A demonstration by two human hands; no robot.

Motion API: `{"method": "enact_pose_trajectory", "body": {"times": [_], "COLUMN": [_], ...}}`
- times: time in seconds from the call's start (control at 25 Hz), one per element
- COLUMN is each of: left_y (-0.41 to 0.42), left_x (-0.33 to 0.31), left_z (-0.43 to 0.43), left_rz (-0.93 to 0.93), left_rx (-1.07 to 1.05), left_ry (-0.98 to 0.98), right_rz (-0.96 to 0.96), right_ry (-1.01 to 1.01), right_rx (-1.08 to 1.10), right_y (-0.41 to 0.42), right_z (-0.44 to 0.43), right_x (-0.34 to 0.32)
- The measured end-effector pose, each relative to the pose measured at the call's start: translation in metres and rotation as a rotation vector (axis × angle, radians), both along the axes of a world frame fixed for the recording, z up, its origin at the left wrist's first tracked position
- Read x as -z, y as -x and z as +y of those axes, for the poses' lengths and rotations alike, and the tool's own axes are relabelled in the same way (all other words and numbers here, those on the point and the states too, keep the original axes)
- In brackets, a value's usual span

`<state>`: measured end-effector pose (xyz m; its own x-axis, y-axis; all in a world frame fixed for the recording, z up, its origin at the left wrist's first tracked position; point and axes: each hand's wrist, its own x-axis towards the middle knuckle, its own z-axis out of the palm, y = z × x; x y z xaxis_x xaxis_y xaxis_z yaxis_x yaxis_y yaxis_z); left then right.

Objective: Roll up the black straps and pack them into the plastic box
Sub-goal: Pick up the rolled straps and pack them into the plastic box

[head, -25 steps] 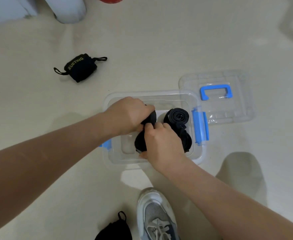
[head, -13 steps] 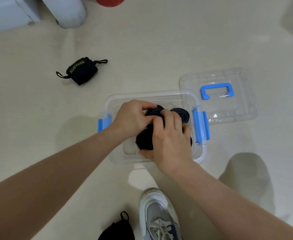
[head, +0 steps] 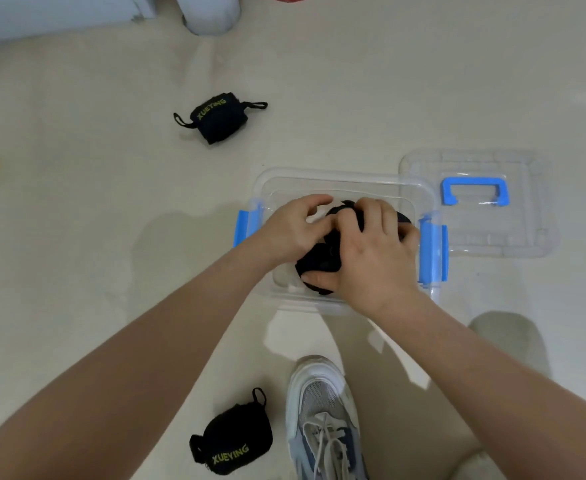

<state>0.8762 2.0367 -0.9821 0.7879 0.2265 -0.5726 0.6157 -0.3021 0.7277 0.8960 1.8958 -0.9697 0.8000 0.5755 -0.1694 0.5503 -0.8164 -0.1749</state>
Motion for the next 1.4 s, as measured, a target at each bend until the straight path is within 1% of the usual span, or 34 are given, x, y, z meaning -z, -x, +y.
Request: {"method": "enact_pose_trajectory", "body": {"times": [0.08, 0.16, 0.24, 0.28, 0.44, 0.52, 0.6, 0.68, 0.72, 0.76, 0.8, 0.84, 0.88, 0.92, 1.04, 1.08, 1.16, 1.2, 1.28, 1.32, 1.4], "left_y": [0.012, 0.016, 0.015, 0.014, 0.022, 0.028, 0.031, 0.032, 0.037, 0.047, 0.063, 0.085, 0.111, 0.137, 0.208, 0.223, 0.236, 0.238, 0.231, 0.222, 0.19], "left_x": [-0.01, -0.021, -0.025, -0.026, -0.025, -0.029, -0.031, -0.042, -0.051, -0.058, -0.063, -0.065, -0.062, -0.056, -0.02, -0.01, 0.002, 0.004, -0.008, -0.022, -0.063], "left_z": [0.001, -0.002, -0.007, -0.009, -0.018, -0.022, -0.025, -0.025, -0.024, -0.022, -0.022, -0.023, -0.025, -0.03, -0.049, -0.053, -0.061, -0.064, -0.062, -0.054, -0.031], "left_rz": [0.038, 0.132, 0.241, 0.282, 0.329, 0.303, 0.281, 0.273, 0.21, 0.117, -0.008, -0.094, -0.093, 0.007, 0.544, 0.635, 0.677, 0.644, 0.546, 0.482, 0.27], "left_rx": [-0.013, 0.12, 0.255, 0.284, 0.218, 0.228, 0.305, 0.347, 0.325, 0.265, 0.148, 0.018, -0.048, 0.018, 0.524, 0.619, 0.668, 0.644, 0.523, 0.421, 0.111], "left_ry": [-0.03, -0.144, -0.237, -0.258, -0.251, -0.318, -0.359, -0.374, -0.401, -0.443, -0.492, -0.53, -0.54, -0.536, -0.469, -0.464, -0.494, -0.521, -0.52, -0.477, -0.309], "right_rz": [-0.029, -0.027, 0.036, 0.076, 0.109, 0.148, 0.154, 0.096, 0.092, 0.113, 0.135, 0.143, 0.143, 0.149, 0.18, 0.194, 0.206, 0.205, 0.199, 0.202, 0.219], "right_ry": [-0.061, -0.071, -0.007, 0.028, 0.151, 0.166, 0.104, 0.0, -0.014, 0.003, 0.045, 0.093, 0.134, 0.163, 0.178, 0.167, 0.137, 0.125, 0.139, 0.165, 0.198], "right_rx": [-0.019, -0.072, -0.141, -0.159, -0.252, -0.256, -0.294, -0.437, -0.495, -0.525, -0.539, -0.555, -0.567, -0.571, -0.582, -0.583, -0.593, -0.595, -0.617, -0.633, -0.632], "right_y": [0.0, -0.001, -0.005, -0.009, -0.025, -0.026, -0.018, -0.012, -0.012, -0.014, -0.018, -0.021, -0.023, -0.024, -0.015, -0.012, -0.007, -0.005, -0.004, -0.005, -0.007], "right_z": [0.001, 0.001, -0.002, -0.003, -0.006, -0.003, 0.002, 0.007, 0.008, 0.007, 0.008, 0.008, 0.009, 0.01, 0.018, 0.021, 0.026, 0.027, 0.028, 0.027, 0.022], "right_x": [0.002, 0.004, 0.002, 0.001, -0.005, -0.008, -0.011, -0.009, -0.009, -0.009, -0.01, -0.01, -0.011, -0.012, -0.016, -0.018, -0.019, -0.019, -0.019, -0.017, -0.013]}}
